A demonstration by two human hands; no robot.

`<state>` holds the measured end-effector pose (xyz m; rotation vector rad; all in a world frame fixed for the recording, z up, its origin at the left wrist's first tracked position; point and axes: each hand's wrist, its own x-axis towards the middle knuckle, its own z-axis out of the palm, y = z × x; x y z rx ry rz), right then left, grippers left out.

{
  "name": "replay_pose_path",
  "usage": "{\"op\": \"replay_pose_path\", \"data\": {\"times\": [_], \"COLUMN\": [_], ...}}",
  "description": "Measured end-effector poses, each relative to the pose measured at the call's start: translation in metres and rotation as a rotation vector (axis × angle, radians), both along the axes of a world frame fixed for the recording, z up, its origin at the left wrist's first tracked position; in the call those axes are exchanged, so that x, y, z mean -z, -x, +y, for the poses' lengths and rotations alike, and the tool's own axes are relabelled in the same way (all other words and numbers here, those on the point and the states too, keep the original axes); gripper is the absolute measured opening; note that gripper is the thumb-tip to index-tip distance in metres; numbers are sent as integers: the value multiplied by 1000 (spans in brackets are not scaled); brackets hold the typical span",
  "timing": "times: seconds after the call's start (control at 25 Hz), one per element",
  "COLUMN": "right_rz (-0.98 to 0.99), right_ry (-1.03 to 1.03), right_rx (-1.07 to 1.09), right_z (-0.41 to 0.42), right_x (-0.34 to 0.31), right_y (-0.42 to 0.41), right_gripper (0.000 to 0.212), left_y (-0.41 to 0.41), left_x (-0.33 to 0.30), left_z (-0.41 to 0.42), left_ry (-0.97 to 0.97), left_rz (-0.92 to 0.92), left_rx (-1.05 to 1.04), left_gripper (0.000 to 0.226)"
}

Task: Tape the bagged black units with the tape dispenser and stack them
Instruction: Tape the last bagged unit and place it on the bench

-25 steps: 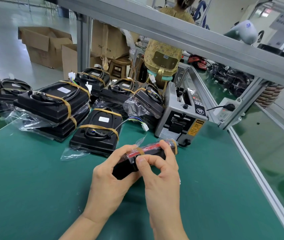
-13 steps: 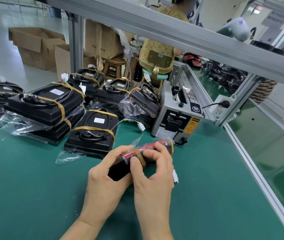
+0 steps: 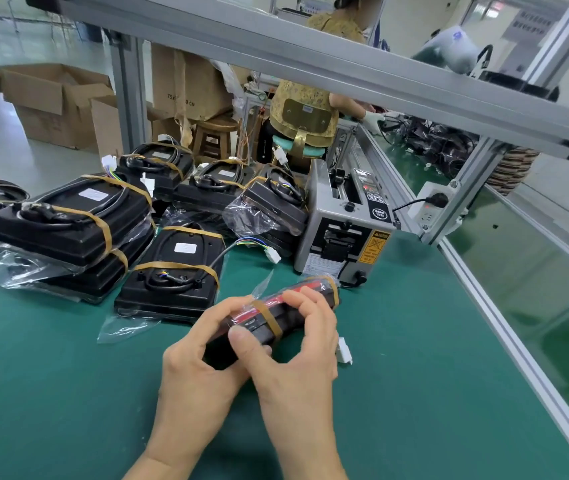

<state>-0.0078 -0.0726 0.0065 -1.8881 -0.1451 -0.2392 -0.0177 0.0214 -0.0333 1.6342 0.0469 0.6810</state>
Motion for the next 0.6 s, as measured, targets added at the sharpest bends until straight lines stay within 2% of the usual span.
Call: {"op": "replay_pose_path", "data": {"times": [0.08, 0.24, 0.4, 0.6], "right_rz": [-5, -47, -79, -3], "right_ry": [-31, 42, -31, 48], "right_rx": [5, 63, 129, -125], "right_z": [-4, -9, -43, -79], "right_x": [-1, 0, 5, 0], "right_y": [-6, -21, -37, -61], "right_gripper": [53, 35, 29, 40], "left_y": [0, -2, -5, -5], "left_x": [-1, -2, -5, -11], "left_z": [1, 4, 24, 44], "left_ry": [22, 2, 54, 76], "left_rz": [7, 10, -20, 57], "left_rx": [7, 20, 80, 154], "left_gripper": [53, 55, 59, 66]}}
